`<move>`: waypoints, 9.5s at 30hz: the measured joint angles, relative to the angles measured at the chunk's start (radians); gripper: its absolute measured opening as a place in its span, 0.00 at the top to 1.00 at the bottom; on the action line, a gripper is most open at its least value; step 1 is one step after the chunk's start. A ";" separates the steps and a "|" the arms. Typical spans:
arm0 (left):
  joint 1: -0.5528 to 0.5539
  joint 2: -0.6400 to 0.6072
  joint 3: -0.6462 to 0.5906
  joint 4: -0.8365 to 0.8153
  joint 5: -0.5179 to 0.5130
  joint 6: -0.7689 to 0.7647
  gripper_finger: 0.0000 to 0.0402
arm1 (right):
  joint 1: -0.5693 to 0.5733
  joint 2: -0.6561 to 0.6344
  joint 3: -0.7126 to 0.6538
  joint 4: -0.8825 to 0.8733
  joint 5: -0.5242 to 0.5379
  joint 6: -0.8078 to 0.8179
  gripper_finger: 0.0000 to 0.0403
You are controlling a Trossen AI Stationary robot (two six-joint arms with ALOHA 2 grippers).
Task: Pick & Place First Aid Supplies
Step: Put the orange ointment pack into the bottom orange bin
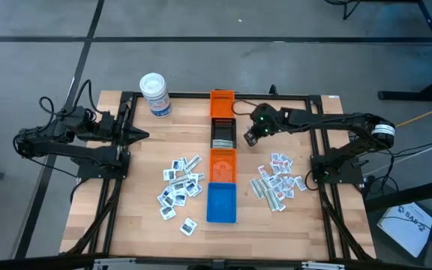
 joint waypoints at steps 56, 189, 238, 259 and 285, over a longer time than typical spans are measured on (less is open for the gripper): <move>0.000 0.000 0.000 0.000 0.000 0.000 0.97 | 0.480 0.181 0.292 0.084 0.011 -0.196 0.99; 0.000 0.000 0.000 0.000 0.000 0.000 0.97 | 0.200 -0.117 -0.406 0.074 -0.019 0.457 0.68; 0.000 0.000 0.000 0.000 0.000 0.000 0.97 | 0.223 -0.029 -0.303 -0.099 -0.097 0.752 0.68; 0.000 0.000 0.000 0.000 0.000 0.000 0.98 | 0.218 -0.008 -0.304 0.083 -0.128 0.647 0.68; 0.000 0.000 0.000 0.000 0.000 0.000 0.97 | 0.209 0.064 -0.303 0.097 -0.116 0.588 0.74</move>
